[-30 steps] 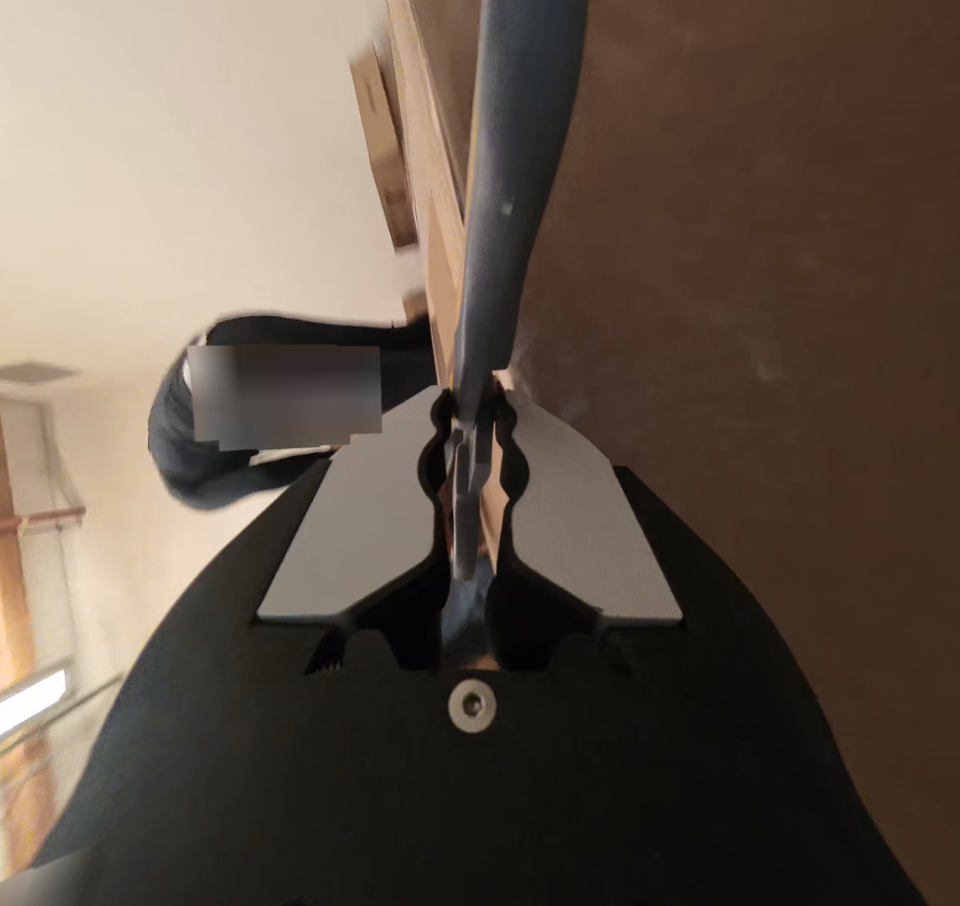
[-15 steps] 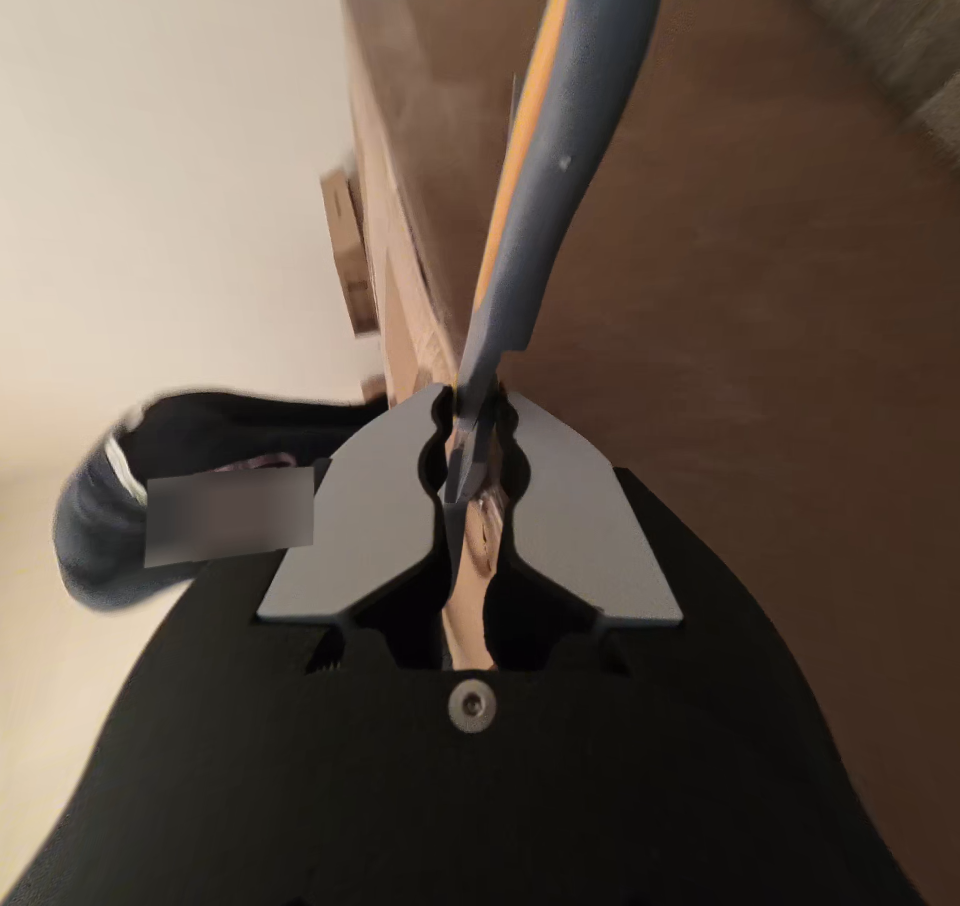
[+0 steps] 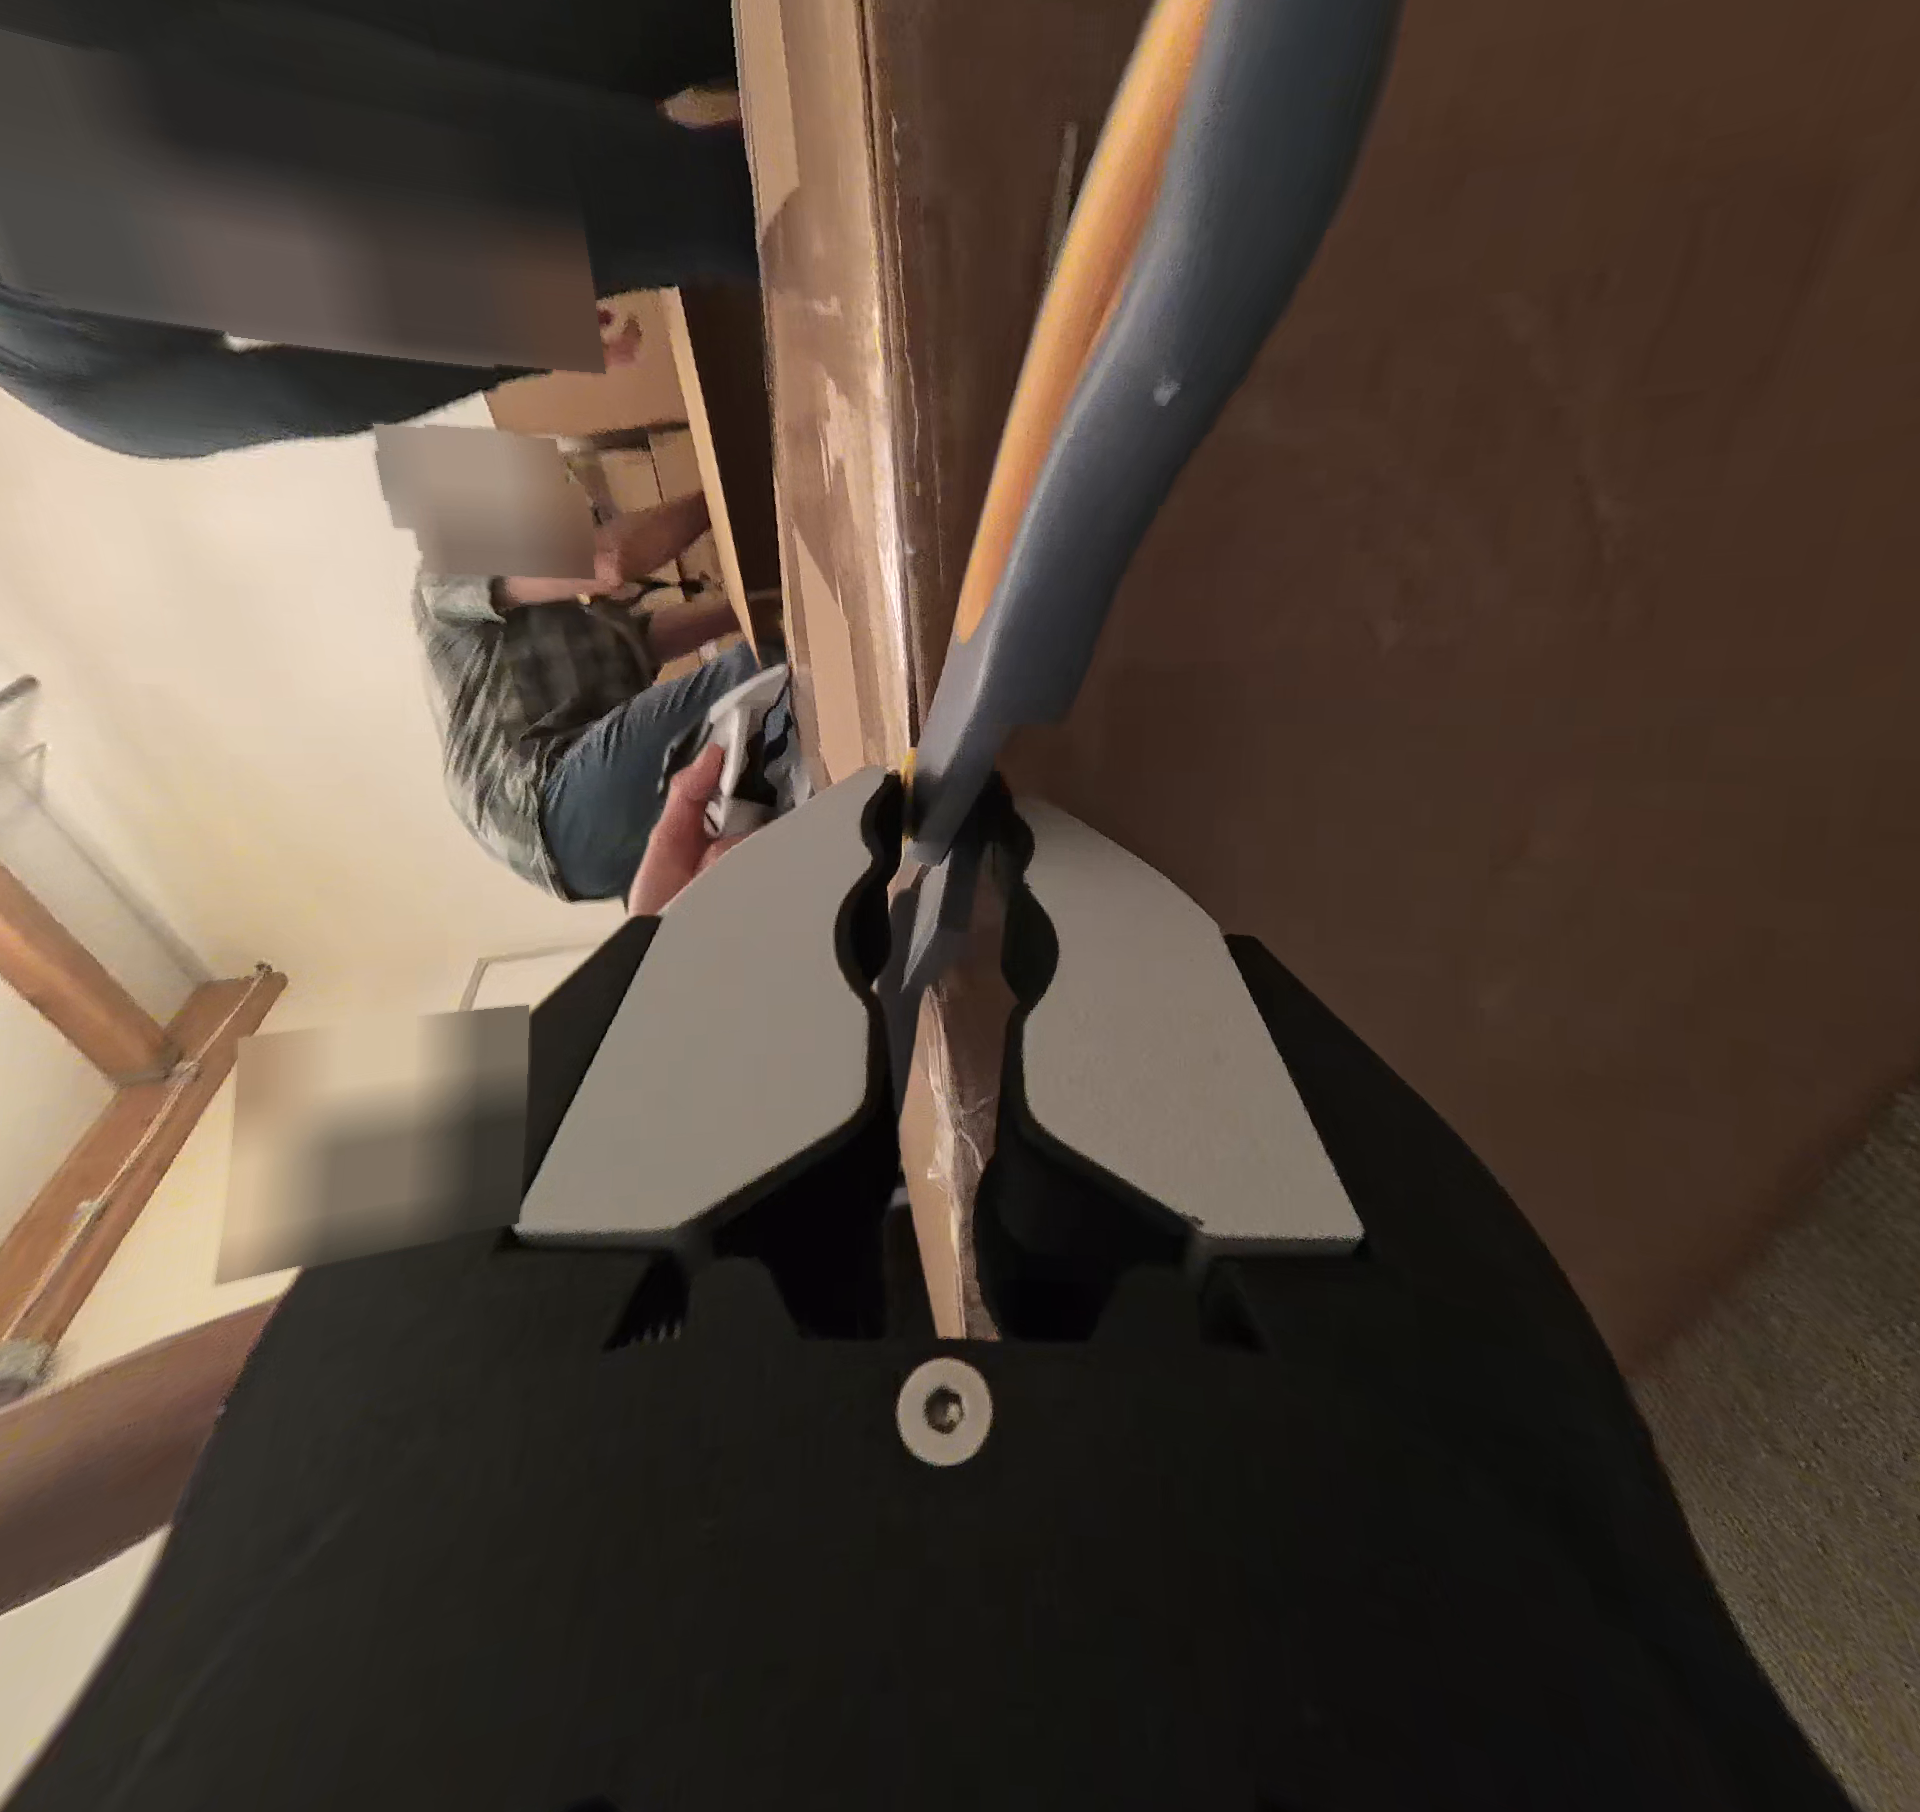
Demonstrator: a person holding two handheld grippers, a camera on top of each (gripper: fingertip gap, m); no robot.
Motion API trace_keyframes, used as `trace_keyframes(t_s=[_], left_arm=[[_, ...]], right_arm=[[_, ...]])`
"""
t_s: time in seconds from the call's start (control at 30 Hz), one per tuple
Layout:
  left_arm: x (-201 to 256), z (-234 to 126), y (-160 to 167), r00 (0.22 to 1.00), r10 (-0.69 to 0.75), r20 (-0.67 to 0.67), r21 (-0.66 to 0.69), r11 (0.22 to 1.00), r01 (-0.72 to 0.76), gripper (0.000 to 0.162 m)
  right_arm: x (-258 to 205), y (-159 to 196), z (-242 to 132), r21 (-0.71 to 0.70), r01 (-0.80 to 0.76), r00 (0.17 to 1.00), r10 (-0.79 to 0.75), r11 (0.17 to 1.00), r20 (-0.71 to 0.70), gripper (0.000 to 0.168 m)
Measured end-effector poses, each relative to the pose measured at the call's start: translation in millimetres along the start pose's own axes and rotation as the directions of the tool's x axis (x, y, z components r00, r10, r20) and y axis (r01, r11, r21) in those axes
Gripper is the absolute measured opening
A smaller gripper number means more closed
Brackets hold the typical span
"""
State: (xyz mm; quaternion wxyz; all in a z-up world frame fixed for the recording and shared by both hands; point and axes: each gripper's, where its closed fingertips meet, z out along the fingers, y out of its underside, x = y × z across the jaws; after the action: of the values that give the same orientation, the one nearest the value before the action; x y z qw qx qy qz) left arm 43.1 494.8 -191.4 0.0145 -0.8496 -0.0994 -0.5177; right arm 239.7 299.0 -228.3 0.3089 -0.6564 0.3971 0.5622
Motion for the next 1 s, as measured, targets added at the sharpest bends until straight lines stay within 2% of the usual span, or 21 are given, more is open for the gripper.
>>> trace_keyframes(t_s=[0.07, 0.17, 0.37, 0.6, 0.8, 0.9, 1.0], left_arm=[[1, 0, 2, 0.995, -0.084, -0.059, 0.055, 0.995, 0.087, 0.010], [4, -1, 9, 0.987, -0.118, -0.111, 0.076, 0.989, 0.127, 0.015], [0, 2, 22, 0.988, -0.114, -0.102, 0.122, 0.985, 0.126, 0.009], [-3, 7, 53, 0.992, -0.117, -0.054, 0.113, 0.986, 0.123, 0.007], [-5, 9, 54, 0.989, -0.131, -0.074, 0.144, 0.979, 0.141, 0.007], [-6, 10, 54, 0.996, -0.085, -0.032, 0.059, 0.994, 0.087, 0.008], [-8, 12, 54, 0.994, 0.082, 0.077, -0.082, 0.994, -0.076, 0.012]], right_arm=[[-2, -3, -2, -0.025, 0.025, 1.000, -0.025, 0.999, -0.001, 0.014], [-3, -7, -1, -0.038, 0.021, 1.000, -0.021, 0.999, 0.023, 0.014], [-3, -8, 3, -0.019, -0.006, 0.996, 0.008, 1.000, 0.091, 0.014], [-3, 3, -2, -0.042, -0.001, 0.995, 0.005, 0.999, 0.095, 0.015], [-2, 43, -18, 0.004, -0.071, 0.990, 0.070, 0.997, 0.122, 0.014], [3, 72, -26, 0.028, -0.119, 0.985, 0.114, 0.993, 0.131, 0.014], [6, 103, -28, 0.019, -0.112, 0.989, 0.110, 0.993, 0.100, 0.014]])
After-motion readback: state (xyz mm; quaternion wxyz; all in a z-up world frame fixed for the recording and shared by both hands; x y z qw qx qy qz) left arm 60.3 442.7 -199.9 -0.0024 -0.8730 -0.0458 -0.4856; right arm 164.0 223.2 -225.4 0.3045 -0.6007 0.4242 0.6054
